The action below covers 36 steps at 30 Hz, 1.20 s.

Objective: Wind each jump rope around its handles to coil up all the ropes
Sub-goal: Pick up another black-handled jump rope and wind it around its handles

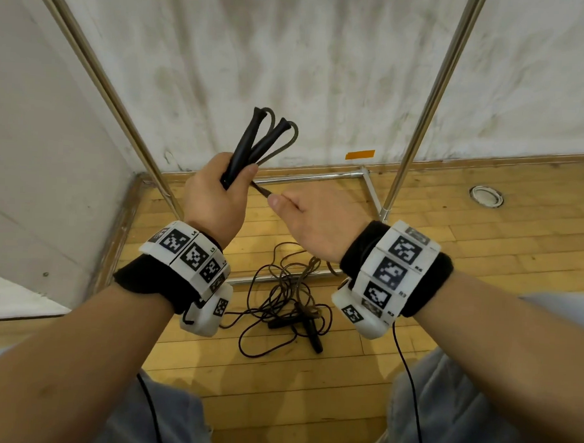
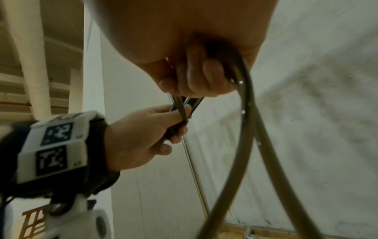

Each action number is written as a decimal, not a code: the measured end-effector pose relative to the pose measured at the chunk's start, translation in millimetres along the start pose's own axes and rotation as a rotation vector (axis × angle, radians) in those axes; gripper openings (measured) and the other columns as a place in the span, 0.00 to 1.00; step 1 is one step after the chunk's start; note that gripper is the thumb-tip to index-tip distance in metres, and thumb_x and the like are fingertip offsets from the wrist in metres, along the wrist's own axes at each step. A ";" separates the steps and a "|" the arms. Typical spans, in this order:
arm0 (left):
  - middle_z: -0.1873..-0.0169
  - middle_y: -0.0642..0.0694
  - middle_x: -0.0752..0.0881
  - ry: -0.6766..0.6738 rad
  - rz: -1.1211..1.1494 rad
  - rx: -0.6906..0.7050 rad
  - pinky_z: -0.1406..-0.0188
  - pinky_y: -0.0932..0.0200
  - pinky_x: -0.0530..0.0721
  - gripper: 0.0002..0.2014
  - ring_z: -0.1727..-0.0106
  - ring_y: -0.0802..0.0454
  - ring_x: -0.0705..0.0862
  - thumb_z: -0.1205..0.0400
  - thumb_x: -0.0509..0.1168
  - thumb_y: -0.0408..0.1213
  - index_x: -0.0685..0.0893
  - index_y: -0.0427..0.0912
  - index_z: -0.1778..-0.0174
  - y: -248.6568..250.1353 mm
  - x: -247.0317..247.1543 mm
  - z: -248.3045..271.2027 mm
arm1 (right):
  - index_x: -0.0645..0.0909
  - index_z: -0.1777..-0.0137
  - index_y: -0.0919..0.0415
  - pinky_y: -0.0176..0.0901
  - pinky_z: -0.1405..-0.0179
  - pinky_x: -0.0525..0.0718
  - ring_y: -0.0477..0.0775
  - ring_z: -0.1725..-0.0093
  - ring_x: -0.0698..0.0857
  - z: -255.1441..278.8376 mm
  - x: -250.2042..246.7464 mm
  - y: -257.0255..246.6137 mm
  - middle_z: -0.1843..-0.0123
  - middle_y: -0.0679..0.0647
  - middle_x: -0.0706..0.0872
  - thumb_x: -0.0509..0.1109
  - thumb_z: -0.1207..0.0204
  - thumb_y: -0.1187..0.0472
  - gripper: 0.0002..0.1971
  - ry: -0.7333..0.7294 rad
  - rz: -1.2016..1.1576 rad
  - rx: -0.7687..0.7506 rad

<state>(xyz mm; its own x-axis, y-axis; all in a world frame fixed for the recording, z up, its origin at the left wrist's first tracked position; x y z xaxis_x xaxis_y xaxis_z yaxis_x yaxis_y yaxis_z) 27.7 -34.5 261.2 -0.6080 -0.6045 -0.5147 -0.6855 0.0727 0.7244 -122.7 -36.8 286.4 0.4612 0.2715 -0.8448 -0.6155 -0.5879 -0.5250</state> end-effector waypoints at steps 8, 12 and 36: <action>0.74 0.53 0.76 -0.146 -0.079 -0.140 0.77 0.61 0.67 0.12 0.74 0.57 0.74 0.17 0.63 0.49 0.76 0.48 0.63 -14.7 10.8 -12.4 | 0.64 0.74 0.54 0.37 0.76 0.60 0.46 0.78 0.65 -1.8 5.5 -2.6 0.78 0.47 0.67 0.53 0.15 0.52 0.23 -0.007 -0.023 -0.049; 0.69 0.52 0.78 -0.293 -0.232 -0.154 0.75 0.57 0.69 0.12 0.69 0.54 0.77 0.15 0.58 0.51 0.75 0.46 0.54 -14.2 24.7 -6.9 | 0.73 0.69 0.55 0.32 0.75 0.65 0.42 0.75 0.69 -5.8 -7.7 15.6 0.75 0.45 0.70 0.55 0.15 0.53 0.20 0.048 -0.130 0.020; 0.67 0.54 0.76 -0.723 -0.598 0.187 0.73 0.58 0.68 0.08 0.68 0.56 0.74 0.20 0.60 0.38 0.70 0.50 0.48 5.1 53.0 32.6 | 0.77 0.74 0.58 0.38 0.77 0.64 0.48 0.77 0.69 -22.3 -37.2 68.7 0.78 0.48 0.70 0.72 0.31 0.38 0.24 0.203 -0.005 0.245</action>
<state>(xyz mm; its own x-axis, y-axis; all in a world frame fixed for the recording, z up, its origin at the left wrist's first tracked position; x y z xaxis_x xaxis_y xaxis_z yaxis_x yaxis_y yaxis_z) -21.0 -40.3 222.6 -0.1937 0.0494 -0.9798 -0.9776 0.0745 0.1970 -167.9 -104.3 284.0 0.5673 0.1017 -0.8172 -0.7373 -0.3791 -0.5591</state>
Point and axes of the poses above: each hand's wrist, its own z-axis away from the middle knuckle, its own x-axis out of the palm, y = z × x, the point moved 6 cm from there along -z, towards the middle knuckle
